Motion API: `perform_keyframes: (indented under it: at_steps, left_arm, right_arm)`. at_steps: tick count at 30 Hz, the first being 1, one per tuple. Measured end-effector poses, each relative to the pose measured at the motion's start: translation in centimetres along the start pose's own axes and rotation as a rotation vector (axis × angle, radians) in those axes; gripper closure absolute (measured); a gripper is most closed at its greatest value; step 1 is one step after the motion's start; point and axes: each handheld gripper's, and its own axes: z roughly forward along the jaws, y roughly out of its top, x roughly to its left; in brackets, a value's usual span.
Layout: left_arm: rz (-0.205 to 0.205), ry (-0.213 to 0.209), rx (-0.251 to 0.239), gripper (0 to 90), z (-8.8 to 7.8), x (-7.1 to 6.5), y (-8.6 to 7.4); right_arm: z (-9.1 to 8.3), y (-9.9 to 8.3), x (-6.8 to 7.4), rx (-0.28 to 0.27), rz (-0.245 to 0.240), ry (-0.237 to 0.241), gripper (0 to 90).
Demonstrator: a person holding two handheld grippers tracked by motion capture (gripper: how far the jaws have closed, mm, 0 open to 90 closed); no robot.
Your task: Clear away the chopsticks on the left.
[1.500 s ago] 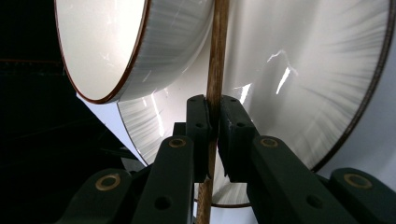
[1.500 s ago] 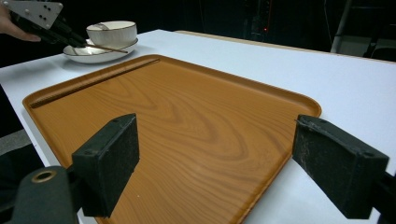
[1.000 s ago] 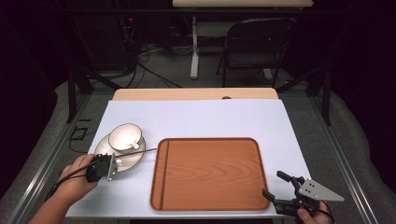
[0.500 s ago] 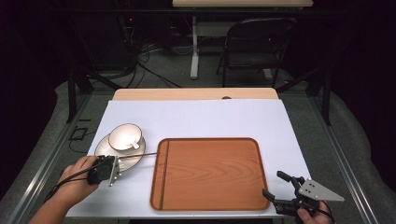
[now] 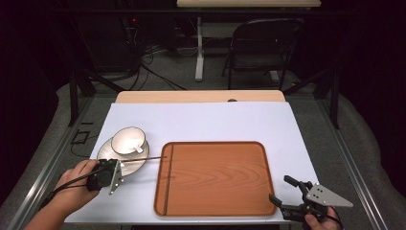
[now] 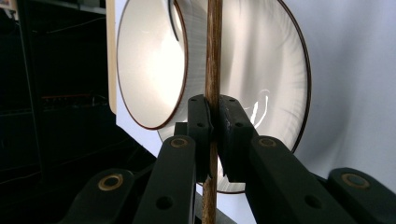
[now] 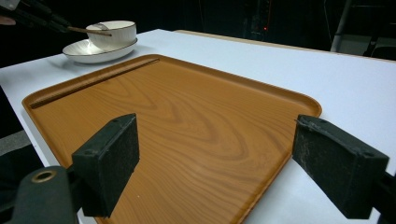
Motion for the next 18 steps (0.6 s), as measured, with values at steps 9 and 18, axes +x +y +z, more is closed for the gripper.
perform_keyframes:
  at_steps: [9,18]
  left_arm:
    - [-0.072,-0.032,-0.004,84.0,-0.6,0.4,0.4]
    - [-0.395,-0.174,-0.063,84.0,-1.8,1.7,0.9]
  right_arm:
    - [0.0,0.0,0.0,-0.001,0.0,-0.001,14.3]
    - [0.0,0.0,0.0,0.0,0.0,-0.001,14.3]
